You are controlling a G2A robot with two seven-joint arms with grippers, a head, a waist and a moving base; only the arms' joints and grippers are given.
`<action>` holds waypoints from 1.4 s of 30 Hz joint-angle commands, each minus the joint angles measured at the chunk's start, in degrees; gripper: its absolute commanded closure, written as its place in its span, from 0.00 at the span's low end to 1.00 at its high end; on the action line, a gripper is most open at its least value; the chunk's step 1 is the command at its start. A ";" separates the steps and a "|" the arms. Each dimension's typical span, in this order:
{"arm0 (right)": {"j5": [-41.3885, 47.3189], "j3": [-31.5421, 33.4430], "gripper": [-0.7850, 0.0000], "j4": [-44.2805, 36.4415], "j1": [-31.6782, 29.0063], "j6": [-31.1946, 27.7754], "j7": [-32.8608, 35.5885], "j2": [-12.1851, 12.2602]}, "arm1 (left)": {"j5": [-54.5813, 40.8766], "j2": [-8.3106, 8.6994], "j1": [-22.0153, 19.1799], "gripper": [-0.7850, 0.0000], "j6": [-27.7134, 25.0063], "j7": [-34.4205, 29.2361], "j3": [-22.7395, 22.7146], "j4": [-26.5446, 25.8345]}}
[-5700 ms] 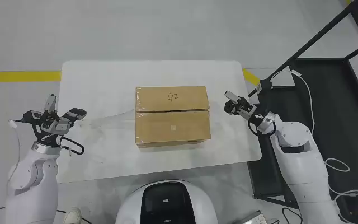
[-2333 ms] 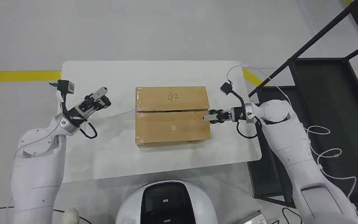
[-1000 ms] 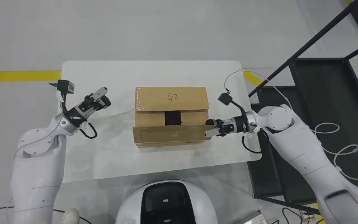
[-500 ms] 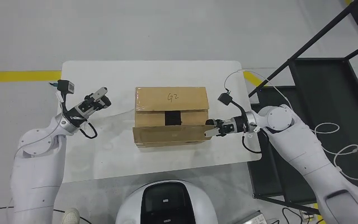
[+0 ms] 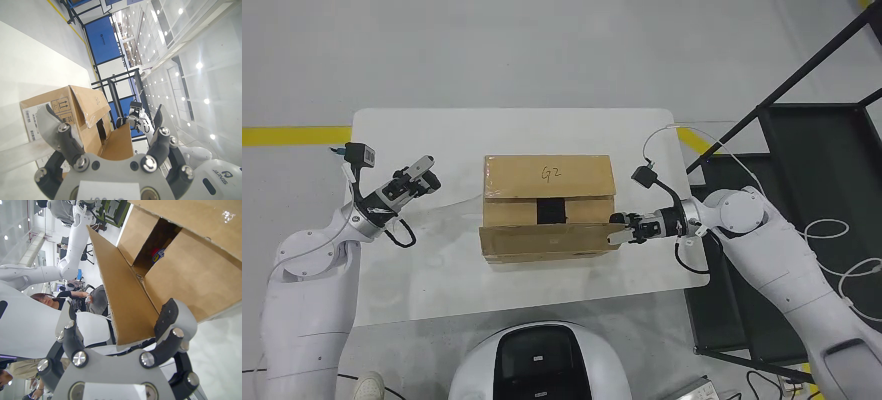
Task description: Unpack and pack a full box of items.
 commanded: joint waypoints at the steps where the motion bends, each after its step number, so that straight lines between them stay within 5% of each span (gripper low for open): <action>1: -0.33 -0.12 0.00 -0.67 -0.44 0.50 -0.97 -0.06 | 0.00 0.00 0.00 0.00 0.00 0.00 0.00 0.00; 11: 3.72 3.48 0.00 -0.05 -2.11 -0.65 -0.67 0.44 | 0.00 0.00 0.00 0.00 0.00 0.00 0.00 0.00; 24: 10.44 0.25 0.00 -6.97 -1.80 5.60 5.60 1.36 | 0.00 0.00 0.00 0.00 0.00 0.00 0.00 0.00; 33: 3.63 -5.37 0.00 -10.67 -3.04 9.25 9.24 2.38 | 0.00 0.00 0.00 0.00 0.00 0.00 0.00 0.00; 42: -7.16 -11.47 0.00 -7.03 -1.42 6.94 1.09 0.14 | 0.00 0.00 0.00 0.00 0.00 0.00 0.00 0.00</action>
